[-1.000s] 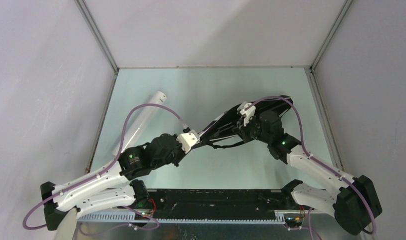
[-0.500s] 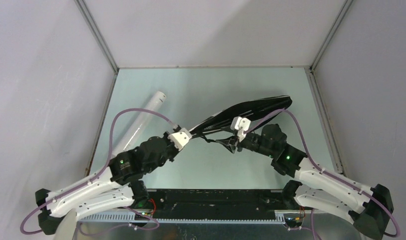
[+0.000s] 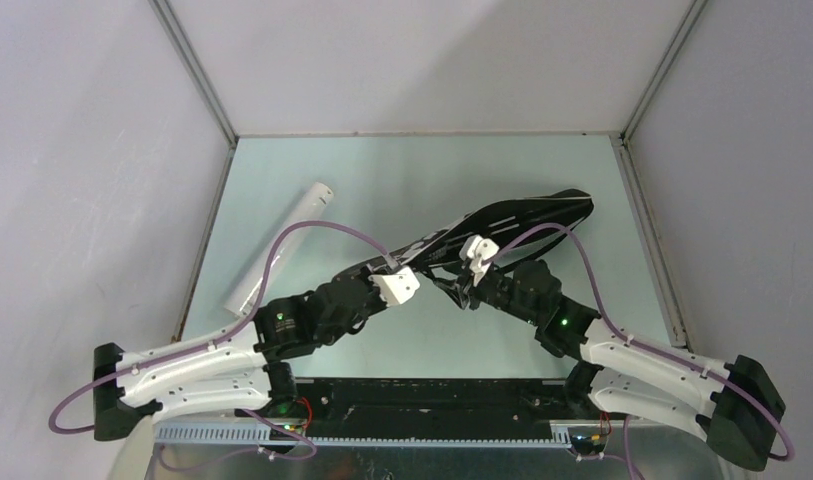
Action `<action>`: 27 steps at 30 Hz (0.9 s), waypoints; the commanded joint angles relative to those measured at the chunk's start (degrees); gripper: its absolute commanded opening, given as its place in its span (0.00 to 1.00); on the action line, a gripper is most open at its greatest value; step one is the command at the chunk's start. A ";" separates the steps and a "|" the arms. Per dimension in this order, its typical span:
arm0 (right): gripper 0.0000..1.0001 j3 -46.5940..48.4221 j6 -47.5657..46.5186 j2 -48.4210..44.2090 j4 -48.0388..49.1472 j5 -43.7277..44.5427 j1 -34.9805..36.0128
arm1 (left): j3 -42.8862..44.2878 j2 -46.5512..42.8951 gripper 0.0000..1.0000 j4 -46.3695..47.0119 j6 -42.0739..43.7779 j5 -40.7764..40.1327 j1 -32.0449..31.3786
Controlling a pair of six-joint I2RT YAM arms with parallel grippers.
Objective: Pack up the badminton gear
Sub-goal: Zip the racket bag at the center of the board.
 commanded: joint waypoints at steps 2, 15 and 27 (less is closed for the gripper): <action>0.42 -3.31 -0.96 1.47 4.91 6.43 1.69 | 0.33 -2.11 0.00 6.73 -0.86 2.01 -2.24; 0.12 -3.48 -3.83 7.84 20.27 2.89 4.56 | -0.76 -3.09 0.00 5.46 -2.68 3.50 -2.96; 0.00 -2.78 -5.17 -9.97 5.93 12.19 3.18 | -2.26 -3.68 0.00 3.93 -1.83 4.83 -2.97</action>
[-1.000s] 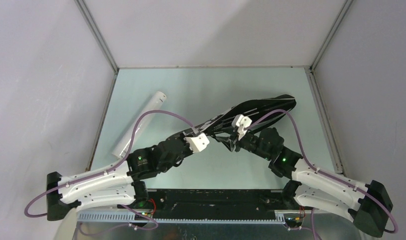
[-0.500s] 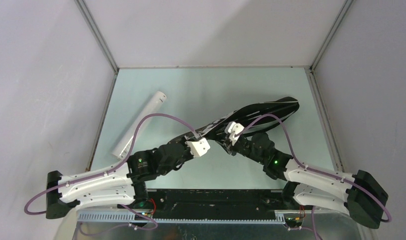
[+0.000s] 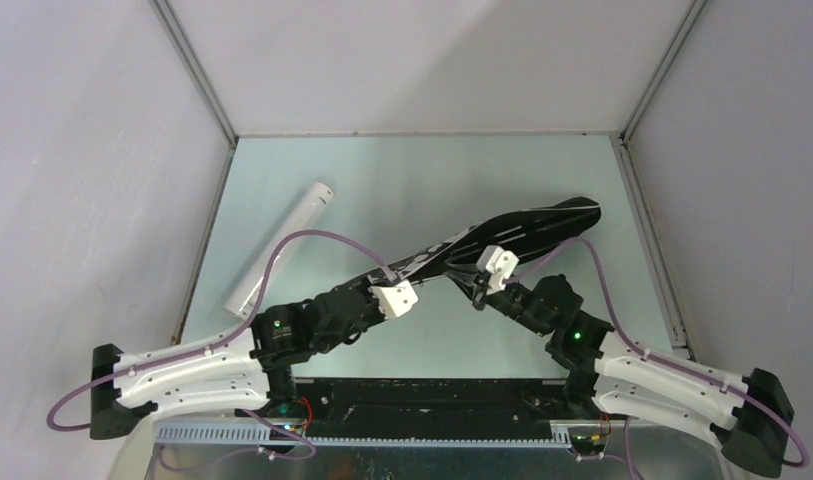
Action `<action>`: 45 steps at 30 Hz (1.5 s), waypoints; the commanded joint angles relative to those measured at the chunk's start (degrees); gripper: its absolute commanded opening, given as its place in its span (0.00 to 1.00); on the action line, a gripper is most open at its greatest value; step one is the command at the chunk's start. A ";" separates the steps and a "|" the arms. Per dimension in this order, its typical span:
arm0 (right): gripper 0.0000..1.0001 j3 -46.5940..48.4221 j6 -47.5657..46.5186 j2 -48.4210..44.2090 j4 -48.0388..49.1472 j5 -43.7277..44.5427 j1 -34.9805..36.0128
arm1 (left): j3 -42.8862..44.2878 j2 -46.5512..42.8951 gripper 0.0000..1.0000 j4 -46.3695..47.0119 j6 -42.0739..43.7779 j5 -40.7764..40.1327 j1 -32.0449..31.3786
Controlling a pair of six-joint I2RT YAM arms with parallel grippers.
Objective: Pack up the badminton gear
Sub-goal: Zip the racket bag at the center of the board.
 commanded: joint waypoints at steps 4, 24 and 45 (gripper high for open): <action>0.00 1.32 0.88 -4.97 1.19 2.43 -5.90 | 1.46 0.06 0.00 2.91 1.18 8.45 -0.73; 0.24 12.60 -3.51 3.74 -15.49 -4.98 -8.90 | 2.76 1.82 0.00 2.85 -1.30 4.41 -1.43; 0.50 6.83 0.62 -12.22 -19.17 -14.18 0.46 | 7.97 3.20 0.00 0.35 -8.87 1.36 -1.43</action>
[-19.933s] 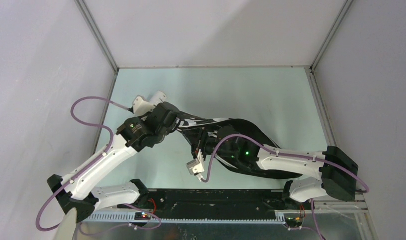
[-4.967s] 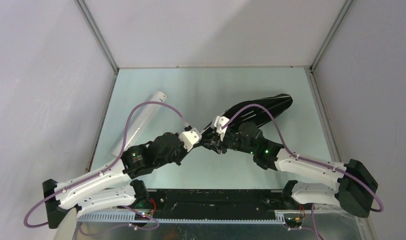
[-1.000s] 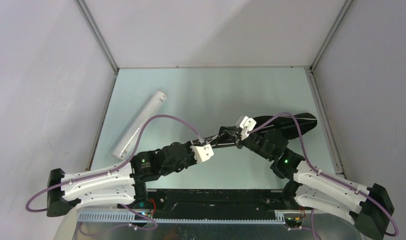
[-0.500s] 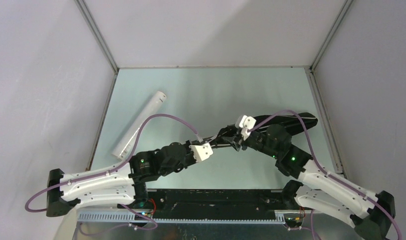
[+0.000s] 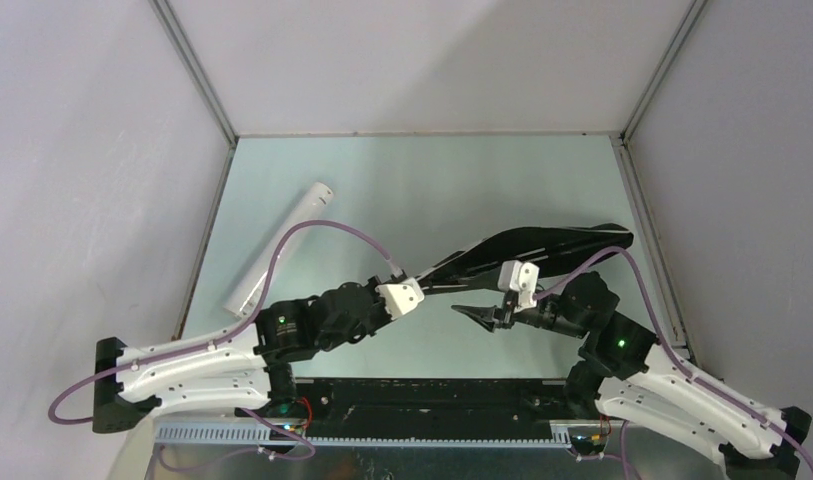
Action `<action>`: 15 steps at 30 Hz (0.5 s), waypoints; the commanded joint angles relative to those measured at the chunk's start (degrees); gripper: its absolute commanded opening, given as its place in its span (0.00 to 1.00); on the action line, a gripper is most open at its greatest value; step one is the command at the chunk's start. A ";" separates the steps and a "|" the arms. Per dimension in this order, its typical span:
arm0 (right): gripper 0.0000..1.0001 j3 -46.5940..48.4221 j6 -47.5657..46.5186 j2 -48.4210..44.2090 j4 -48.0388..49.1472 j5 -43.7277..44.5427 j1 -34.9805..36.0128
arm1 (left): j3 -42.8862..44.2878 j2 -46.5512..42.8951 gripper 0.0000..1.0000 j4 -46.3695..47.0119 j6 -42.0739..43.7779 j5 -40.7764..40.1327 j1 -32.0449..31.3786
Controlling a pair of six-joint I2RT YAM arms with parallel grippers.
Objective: Pack up the badminton gear
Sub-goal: Zip the racket bag at the center of the board.
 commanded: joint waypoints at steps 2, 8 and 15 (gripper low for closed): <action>0.49 -3.46 1.41 4.54 13.43 12.02 8.33 | 5.56 1.03 0.00 1.28 -4.06 -2.83 -0.17; 0.47 -3.74 -10.45 12.67 17.86 30.05 17.96 | 6.35 2.14 0.00 0.23 -4.59 -1.77 -0.17; 0.47 -6.69 -12.83 12.27 22.02 37.44 20.15 | 5.89 1.72 0.00 0.12 -4.18 -1.00 -0.17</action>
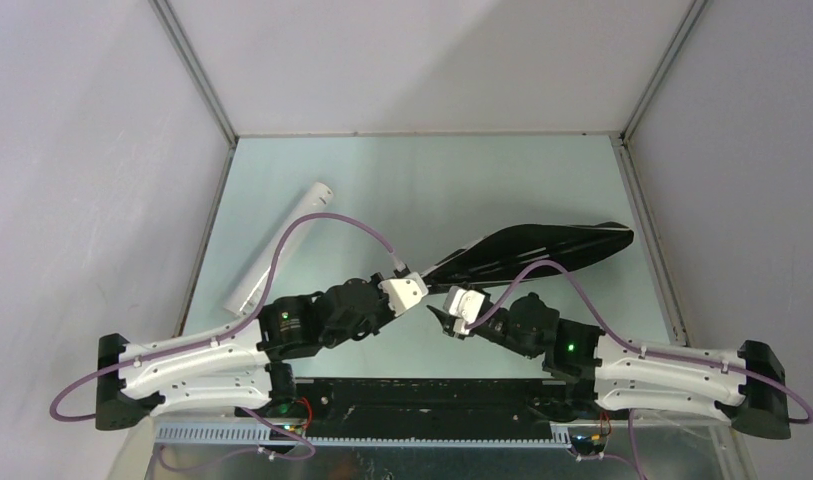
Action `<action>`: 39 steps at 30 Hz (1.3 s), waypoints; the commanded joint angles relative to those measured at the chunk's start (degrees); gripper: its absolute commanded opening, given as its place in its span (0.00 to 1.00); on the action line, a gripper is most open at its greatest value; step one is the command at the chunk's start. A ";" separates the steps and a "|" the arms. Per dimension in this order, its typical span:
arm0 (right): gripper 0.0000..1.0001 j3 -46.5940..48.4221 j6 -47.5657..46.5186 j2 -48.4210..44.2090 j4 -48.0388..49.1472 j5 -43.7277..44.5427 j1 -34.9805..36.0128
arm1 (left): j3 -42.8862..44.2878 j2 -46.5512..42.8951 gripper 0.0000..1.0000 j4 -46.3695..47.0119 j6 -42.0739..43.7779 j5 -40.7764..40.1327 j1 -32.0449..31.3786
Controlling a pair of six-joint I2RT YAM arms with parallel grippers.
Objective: Pack up the badminton gear
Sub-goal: Zip the racket bag at the center of the board.
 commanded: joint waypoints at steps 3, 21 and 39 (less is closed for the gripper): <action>0.47 -1.61 -2.32 -2.82 6.71 8.83 0.67 | 2.30 -0.94 0.00 2.91 -0.53 -1.04 -0.17; 0.37 -1.50 -1.02 4.47 14.67 10.89 -0.15 | 2.43 -0.86 0.00 2.20 -0.42 -0.20 -0.17; 0.00 -1.12 5.37 -3.24 -4.74 9.09 -9.89 | 0.51 -2.93 0.00 -1.00 3.56 -10.00 -0.17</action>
